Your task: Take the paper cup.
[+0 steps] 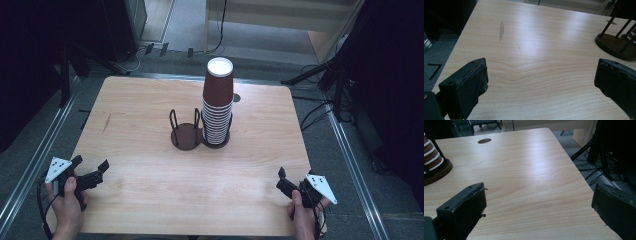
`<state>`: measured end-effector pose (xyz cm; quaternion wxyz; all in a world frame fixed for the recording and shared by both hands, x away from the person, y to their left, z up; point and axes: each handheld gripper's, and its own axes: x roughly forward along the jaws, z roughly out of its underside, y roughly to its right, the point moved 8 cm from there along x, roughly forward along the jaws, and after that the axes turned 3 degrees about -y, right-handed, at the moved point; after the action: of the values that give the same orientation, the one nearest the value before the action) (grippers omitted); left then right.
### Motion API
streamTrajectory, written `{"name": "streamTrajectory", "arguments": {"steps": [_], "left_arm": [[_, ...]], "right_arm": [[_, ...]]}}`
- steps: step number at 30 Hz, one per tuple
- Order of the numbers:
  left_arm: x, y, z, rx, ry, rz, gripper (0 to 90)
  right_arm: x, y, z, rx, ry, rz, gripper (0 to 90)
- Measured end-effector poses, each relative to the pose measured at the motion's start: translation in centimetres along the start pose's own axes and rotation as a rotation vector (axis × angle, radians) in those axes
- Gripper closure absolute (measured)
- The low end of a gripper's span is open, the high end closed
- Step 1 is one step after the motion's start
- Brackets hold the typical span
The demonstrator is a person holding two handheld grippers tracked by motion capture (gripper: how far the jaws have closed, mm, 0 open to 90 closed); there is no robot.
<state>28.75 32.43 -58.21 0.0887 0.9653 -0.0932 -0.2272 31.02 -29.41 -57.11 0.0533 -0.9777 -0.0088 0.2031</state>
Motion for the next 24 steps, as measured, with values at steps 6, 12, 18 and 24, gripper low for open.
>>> {"name": "streamTrajectory", "arguments": {"steps": [6,12,18,24], "left_arm": [[0.2,-0.3,0.1,-0.012,-0.017,-0.053,0.0],[-0.1,-0.3,0.0,-0.006,0.007,-0.076,0.0],[0.3,0.1,0.2,0.026,-0.040,-0.062,0.0],[0.4,-0.1,0.2,0.011,-0.055,-0.052,0.0]], "right_arm": [[0.4,-0.7,0.1,-0.080,0.000,0.025,4.3],[0.6,-1.3,0.2,-0.161,-0.001,0.072,9.9],[0.2,-1.3,0.0,-0.160,0.011,0.075,9.3],[-0.3,-2.3,-0.7,-0.141,0.021,0.042,2.6]]}}
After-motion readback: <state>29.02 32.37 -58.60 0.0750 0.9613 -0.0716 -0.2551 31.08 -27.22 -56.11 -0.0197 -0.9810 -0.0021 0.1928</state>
